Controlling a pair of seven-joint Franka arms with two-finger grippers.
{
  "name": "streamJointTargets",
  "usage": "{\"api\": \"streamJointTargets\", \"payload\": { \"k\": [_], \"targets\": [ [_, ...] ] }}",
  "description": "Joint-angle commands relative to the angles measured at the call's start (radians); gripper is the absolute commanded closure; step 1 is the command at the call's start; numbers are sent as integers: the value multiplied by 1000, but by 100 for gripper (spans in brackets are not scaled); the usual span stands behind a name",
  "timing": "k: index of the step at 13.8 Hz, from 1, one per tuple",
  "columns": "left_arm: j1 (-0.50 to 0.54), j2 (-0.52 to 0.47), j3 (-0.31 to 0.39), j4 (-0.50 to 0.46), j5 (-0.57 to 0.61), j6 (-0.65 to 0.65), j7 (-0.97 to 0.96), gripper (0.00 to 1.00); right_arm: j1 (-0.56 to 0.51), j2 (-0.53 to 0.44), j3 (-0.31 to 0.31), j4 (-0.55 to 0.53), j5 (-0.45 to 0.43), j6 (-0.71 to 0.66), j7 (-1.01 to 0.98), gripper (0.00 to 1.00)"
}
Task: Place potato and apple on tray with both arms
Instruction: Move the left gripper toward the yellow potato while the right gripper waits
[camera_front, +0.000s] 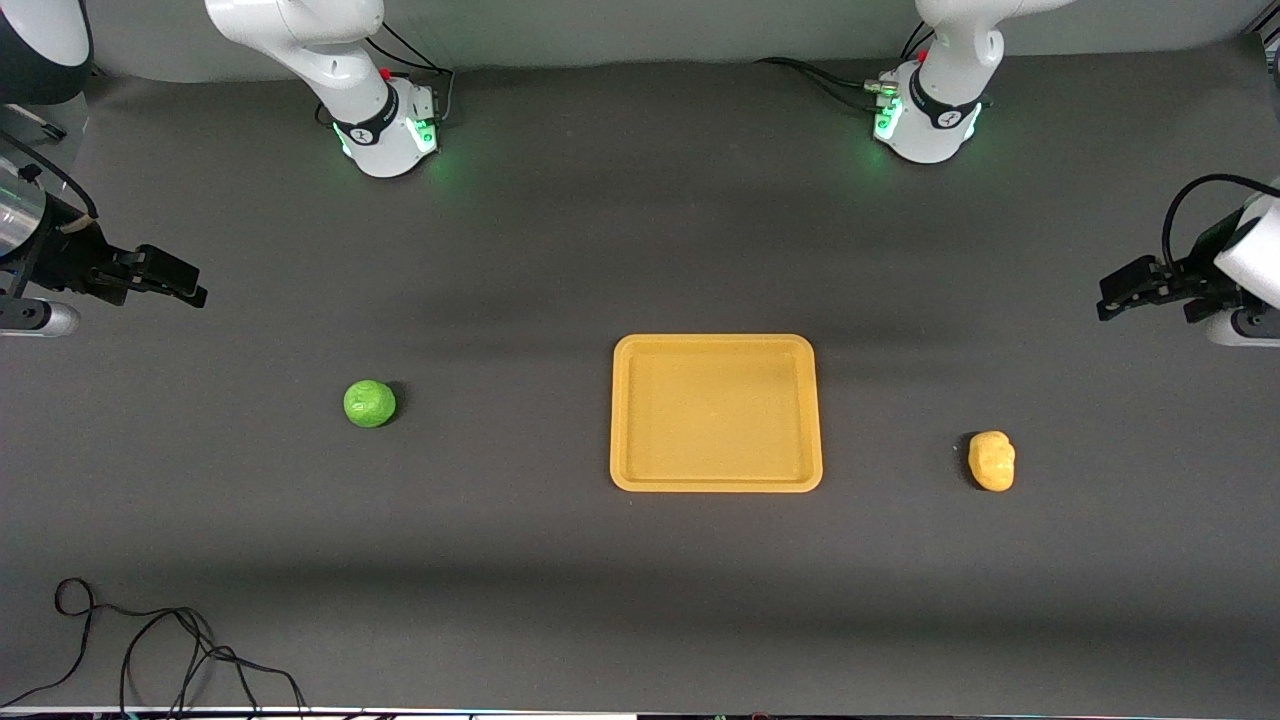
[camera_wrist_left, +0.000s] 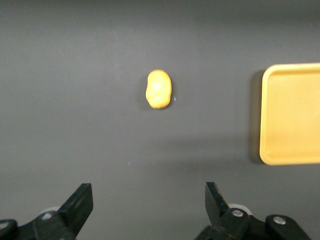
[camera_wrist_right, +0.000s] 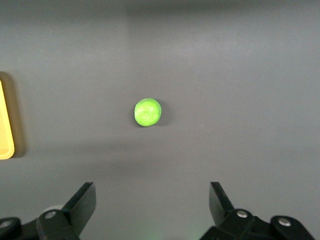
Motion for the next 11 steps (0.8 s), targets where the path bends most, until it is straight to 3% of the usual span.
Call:
{"api": "streamJointTargets", "payload": {
  "k": [1,8,11],
  "targets": [
    [1,87,-2,0,1,105,17,0,2,-16,3,-28,-11,21,-20,0],
    [3,407,-2,0,54,397,15,0,37,10,3,-37,-48,26,-22,0],
    [0,536,-2,-2,55,490,14,0,37,4,1,-144,-45,146,-15,0]
  ]
}}
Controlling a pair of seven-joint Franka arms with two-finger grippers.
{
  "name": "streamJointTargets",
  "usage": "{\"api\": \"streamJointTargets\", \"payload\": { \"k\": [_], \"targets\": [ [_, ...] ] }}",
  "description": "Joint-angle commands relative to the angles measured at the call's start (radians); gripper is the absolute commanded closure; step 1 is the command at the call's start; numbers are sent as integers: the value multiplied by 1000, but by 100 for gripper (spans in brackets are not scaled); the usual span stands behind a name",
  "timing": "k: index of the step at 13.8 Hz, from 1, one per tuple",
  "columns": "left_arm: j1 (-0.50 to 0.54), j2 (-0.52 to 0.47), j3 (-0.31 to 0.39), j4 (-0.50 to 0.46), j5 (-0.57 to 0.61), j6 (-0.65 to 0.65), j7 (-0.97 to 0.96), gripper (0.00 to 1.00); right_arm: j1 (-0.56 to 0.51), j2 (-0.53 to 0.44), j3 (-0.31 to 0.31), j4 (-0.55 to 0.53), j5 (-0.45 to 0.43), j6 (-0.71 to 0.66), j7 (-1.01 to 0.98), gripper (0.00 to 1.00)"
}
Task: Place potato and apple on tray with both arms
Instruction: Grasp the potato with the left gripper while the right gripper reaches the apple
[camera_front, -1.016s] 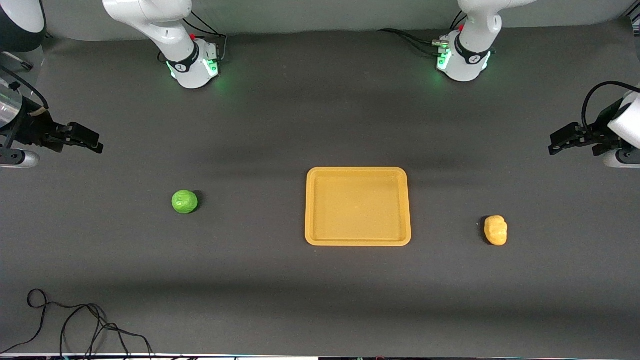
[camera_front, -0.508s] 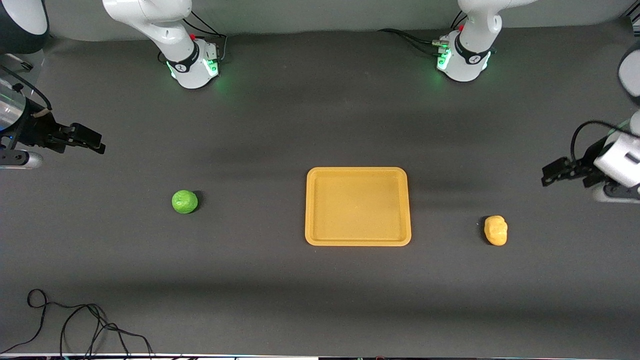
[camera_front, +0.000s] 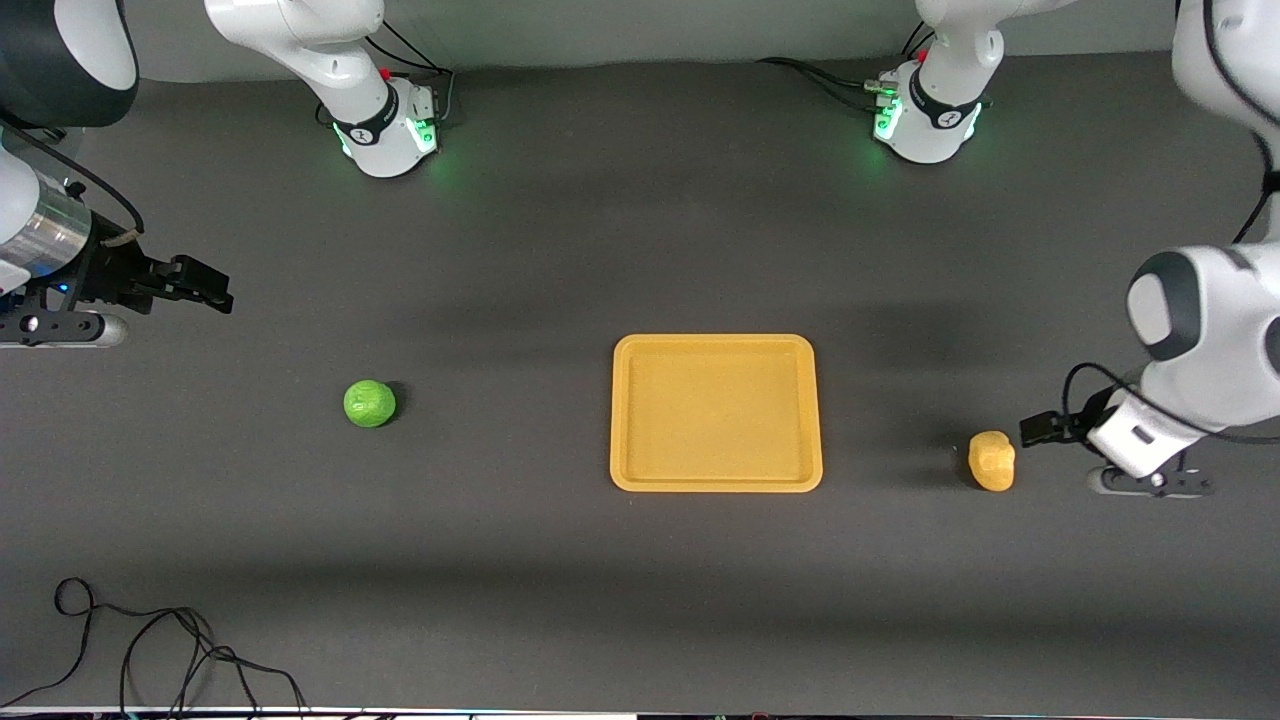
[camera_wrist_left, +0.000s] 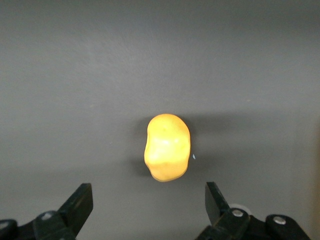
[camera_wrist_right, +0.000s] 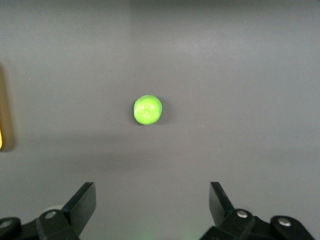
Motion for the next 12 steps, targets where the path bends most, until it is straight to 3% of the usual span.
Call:
{"api": "streamJointTargets", "payload": {
  "k": [1,7,11,12],
  "targets": [
    [-4,111,-2,17,12,106,14,0,3,-4,-5,-113,-16,121,1,0],
    [-21,174,-2,9,51,145,10,0,5,57,-13,-407,-6,512,7,0],
    [-21,174,-3,12,55,142,12,45,6,201,-11,-464,33,727,40,0],
    [-21,174,-3,12,55,141,12,50,23,229,-10,-464,36,771,66,0]
  ]
}}
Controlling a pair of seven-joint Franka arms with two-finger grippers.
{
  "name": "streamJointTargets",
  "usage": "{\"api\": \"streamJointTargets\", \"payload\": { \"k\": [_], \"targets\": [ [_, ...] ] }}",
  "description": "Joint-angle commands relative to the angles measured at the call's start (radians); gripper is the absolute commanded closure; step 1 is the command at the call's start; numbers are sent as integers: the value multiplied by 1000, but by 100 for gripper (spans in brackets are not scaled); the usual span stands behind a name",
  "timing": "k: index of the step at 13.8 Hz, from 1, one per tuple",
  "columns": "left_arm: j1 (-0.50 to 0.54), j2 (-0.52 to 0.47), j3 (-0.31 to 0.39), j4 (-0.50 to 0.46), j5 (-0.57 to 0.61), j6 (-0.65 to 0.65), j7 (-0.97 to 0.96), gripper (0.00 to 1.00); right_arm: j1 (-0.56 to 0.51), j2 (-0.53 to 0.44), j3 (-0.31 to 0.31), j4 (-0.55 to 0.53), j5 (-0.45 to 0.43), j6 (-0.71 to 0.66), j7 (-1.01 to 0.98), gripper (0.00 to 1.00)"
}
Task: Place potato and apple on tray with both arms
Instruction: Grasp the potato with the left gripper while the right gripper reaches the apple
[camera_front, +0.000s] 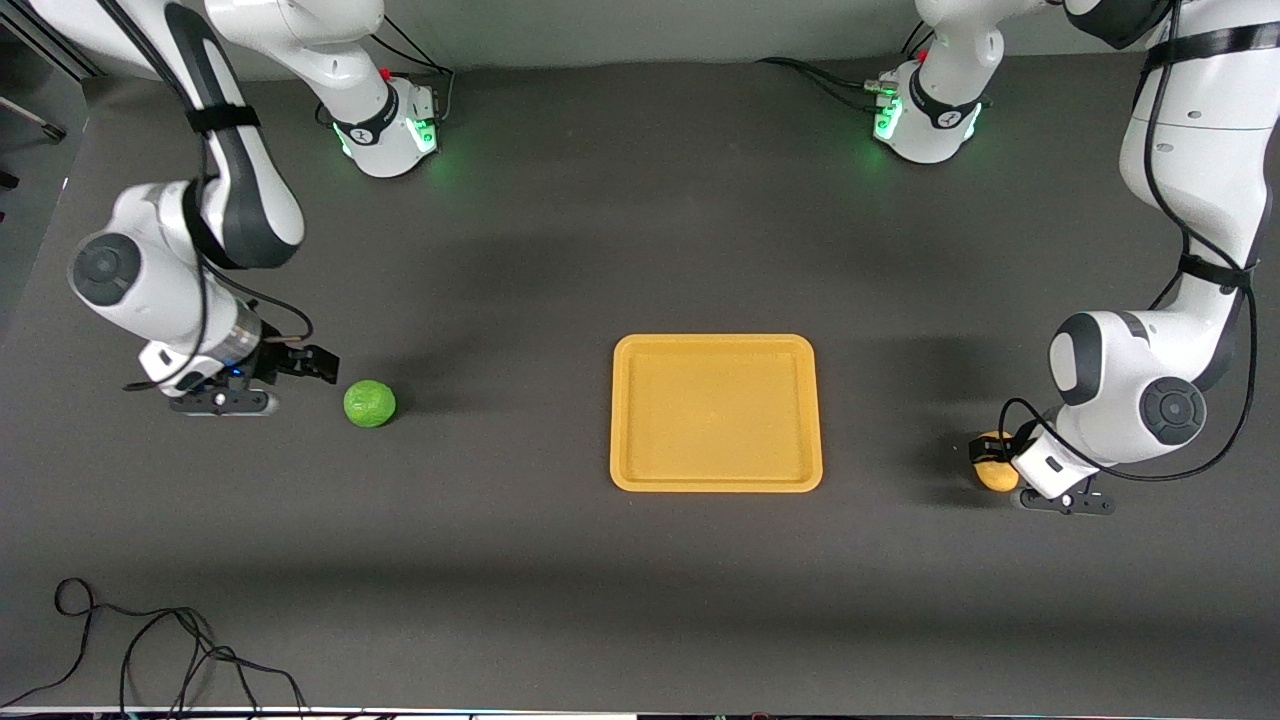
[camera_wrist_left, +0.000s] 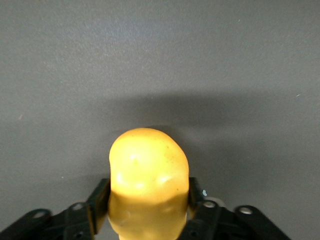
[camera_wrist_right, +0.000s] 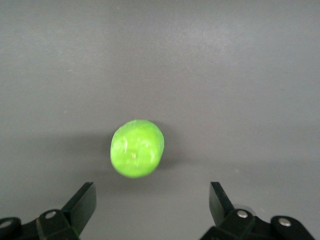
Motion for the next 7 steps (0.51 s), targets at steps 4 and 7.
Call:
{"api": "streamJointTargets", "payload": {
  "k": [4,7],
  "targets": [
    [-17,-131,-6,9,-1,-194,-16,53,51,158,0,7,26,213,101,0],
    [-31,-294,-55,9,-48,-401,-97,55,52,213,0,7,26,235,93,0]
  ]
}}
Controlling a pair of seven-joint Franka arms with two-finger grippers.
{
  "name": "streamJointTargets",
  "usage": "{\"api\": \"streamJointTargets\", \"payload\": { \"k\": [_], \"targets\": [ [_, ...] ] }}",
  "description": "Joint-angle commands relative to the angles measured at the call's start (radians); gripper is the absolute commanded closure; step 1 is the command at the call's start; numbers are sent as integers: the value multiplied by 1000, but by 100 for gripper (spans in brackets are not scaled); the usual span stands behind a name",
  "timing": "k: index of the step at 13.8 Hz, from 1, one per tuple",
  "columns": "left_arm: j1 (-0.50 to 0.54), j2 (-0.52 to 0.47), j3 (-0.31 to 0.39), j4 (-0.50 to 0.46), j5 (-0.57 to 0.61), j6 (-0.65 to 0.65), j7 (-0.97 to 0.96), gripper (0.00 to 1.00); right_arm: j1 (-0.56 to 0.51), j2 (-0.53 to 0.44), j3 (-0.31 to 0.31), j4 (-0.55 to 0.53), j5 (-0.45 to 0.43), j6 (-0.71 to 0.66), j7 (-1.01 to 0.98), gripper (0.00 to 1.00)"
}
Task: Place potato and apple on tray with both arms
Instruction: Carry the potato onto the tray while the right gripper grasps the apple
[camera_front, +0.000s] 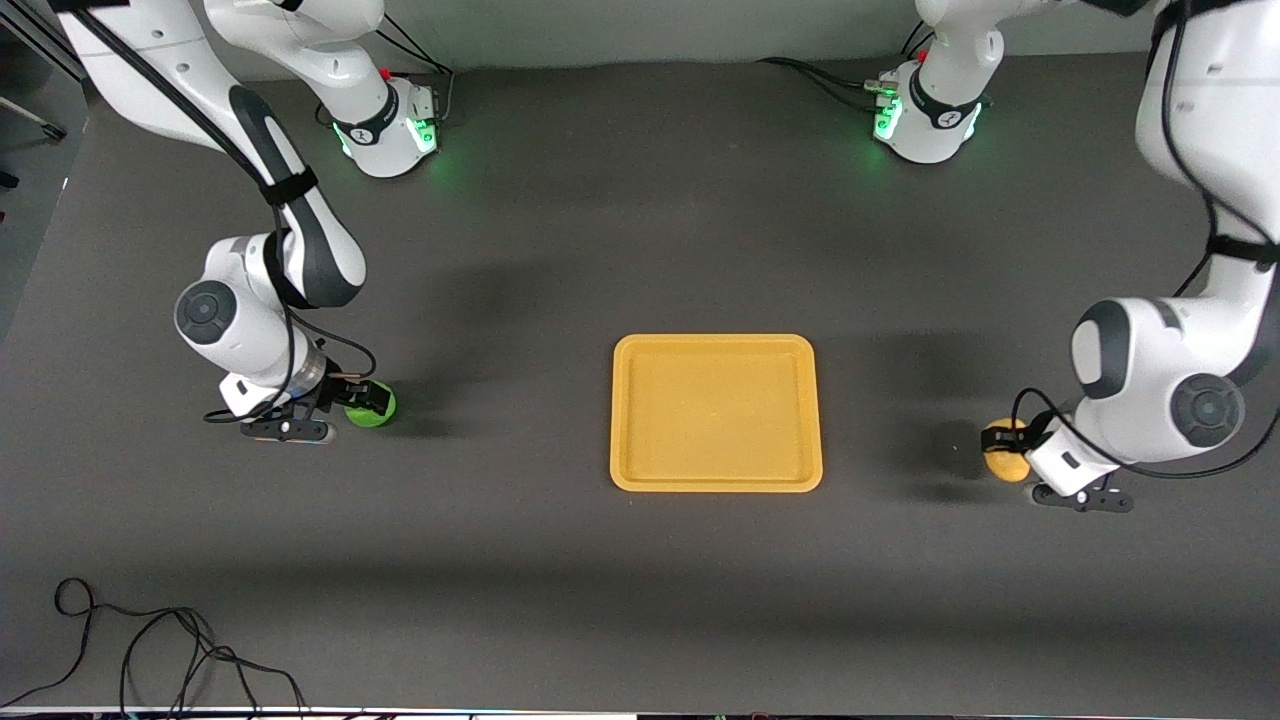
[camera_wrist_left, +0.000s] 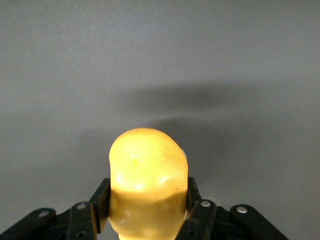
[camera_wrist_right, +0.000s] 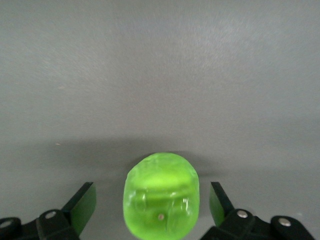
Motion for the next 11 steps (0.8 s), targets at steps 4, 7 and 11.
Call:
{"api": "streamJointTargets", "payload": {
  "k": [4,7,11],
  "targets": [
    [-62,-210,-182,-39,-61,-176,-349,55,2,21,-3,10,10,-75,-15,0],
    [-195,-124,-196,-53,-59,-46,-514,55,1,30,-3,20,11,-78,-9,43],
    [-309,71,-187,-56,23,196,-706,55,16,-22,1,49,11,-116,-1,69]
  ]
}}
